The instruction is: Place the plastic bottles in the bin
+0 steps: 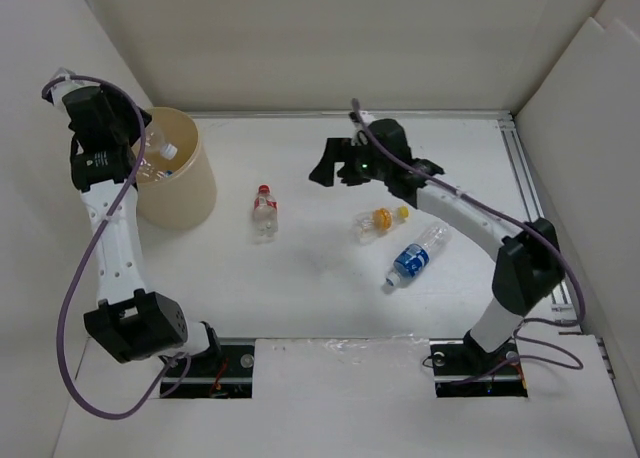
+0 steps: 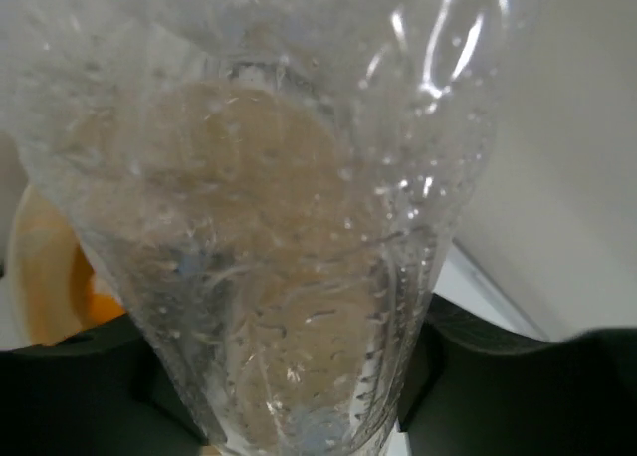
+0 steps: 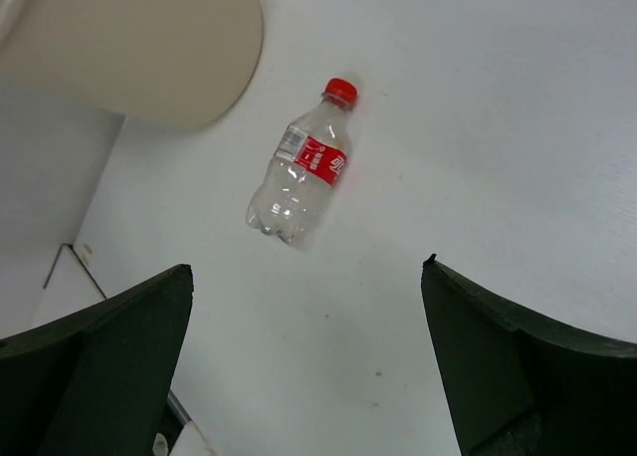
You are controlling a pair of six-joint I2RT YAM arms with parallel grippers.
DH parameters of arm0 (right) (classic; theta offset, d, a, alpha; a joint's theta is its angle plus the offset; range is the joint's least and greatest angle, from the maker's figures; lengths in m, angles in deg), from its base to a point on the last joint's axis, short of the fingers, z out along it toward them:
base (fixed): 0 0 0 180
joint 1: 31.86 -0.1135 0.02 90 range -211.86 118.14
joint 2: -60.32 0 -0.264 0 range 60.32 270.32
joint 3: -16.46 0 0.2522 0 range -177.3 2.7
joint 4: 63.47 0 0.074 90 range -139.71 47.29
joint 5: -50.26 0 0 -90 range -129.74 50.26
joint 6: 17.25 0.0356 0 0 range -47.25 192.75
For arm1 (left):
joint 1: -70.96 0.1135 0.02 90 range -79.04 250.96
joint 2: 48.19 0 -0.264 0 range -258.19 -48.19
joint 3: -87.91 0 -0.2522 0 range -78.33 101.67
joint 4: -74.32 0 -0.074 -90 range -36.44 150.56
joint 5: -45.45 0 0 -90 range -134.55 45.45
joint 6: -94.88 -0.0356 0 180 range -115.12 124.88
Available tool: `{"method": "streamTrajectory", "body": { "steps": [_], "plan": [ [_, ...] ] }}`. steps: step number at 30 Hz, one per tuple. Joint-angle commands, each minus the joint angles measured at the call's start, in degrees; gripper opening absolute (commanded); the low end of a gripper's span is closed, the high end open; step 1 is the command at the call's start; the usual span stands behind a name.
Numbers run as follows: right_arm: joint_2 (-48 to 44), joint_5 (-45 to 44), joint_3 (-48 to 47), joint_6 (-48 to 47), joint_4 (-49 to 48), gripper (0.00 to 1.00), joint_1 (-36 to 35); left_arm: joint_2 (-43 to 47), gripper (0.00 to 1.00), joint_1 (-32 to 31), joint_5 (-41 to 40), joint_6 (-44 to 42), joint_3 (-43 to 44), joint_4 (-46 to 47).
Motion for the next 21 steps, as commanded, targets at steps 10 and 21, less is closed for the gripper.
{"method": "streamTrajectory", "body": {
  "steps": [10, 21],
  "plan": [
    [25.1, -17.2, -28.3, -0.9, 18.4, 1.00, -16.1, -2.2, 1.00, 0.0, -15.7, -0.4, -0.7, -6.0],
    [44.7, -22.5, -55.2, -0.4, 27.3, 1.00, -17.3, 6.7, 1.00, -3.3, -0.2, -2.8, -7.1, -0.8]
  ]
}}
